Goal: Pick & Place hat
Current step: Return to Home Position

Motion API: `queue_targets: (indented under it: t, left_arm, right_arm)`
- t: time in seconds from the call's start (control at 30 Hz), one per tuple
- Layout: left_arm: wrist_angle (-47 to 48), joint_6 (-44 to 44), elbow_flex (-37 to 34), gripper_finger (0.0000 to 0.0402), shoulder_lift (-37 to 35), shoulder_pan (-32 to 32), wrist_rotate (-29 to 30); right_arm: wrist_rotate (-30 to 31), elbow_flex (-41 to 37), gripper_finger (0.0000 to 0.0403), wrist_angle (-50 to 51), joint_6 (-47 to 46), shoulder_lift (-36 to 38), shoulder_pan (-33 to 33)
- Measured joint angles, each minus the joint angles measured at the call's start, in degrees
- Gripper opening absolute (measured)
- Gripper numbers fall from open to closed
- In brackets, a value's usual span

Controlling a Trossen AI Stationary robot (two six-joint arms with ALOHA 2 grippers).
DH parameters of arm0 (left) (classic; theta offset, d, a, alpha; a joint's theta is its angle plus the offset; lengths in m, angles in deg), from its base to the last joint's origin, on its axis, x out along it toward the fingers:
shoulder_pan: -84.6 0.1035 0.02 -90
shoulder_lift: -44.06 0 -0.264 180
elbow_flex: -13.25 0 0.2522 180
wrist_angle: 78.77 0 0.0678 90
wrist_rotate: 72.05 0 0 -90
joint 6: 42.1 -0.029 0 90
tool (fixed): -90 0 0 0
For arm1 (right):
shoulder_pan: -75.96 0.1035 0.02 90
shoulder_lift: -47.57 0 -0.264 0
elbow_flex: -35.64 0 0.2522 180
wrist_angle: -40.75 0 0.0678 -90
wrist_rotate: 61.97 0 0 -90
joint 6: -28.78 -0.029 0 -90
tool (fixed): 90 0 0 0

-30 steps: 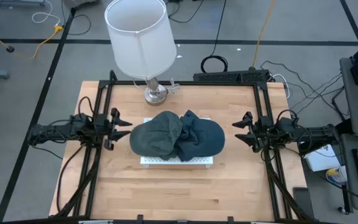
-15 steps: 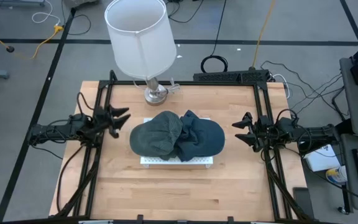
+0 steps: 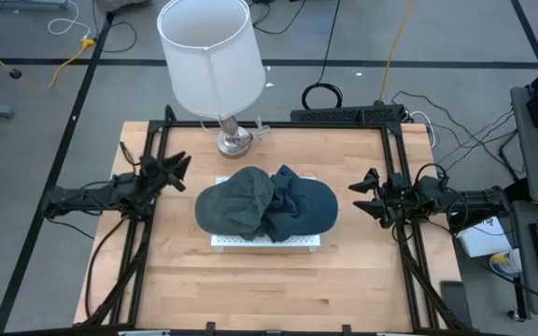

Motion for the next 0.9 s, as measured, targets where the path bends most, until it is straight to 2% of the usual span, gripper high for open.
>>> queue_targets:
  t: [0.07, 0.13, 0.33, 0.57, 0.9]
  left_arm:
    - [1.23, 6.28, -0.35, 0.0181, 0.13, 0.0, -0.37]
    - [1.06, 8.71, -0.37, 0.0178, 0.0, -0.01, -0.49]
    - [1.19, 4.06, -0.37, 0.0168, 0.05, -0.02, -0.5]
    - [1.19, 3.71, -0.37, 0.0161, 0.07, -0.02, -0.66]
    - [1.13, 3.4, -0.39, 0.0182, 0.07, -0.02, -0.75]
  right_arm:
    - [0.0, 0.0, 0.0254, 0.02, 0.09, -0.02, -0.01]
    - [-0.04, 0.0, 0.0254, 0.44, 0.68, -0.02, 0.0]
    - [0.88, 0.0, 0.0254, 8.28, 3.3, -0.02, 0.0]
    - [9.63, 0.0, 0.0254, 14.79, 5.4, 0.0, 0.0]
    - [30.45, 0.0, 0.0254, 16.05, 10.25, -0.02, -0.02]
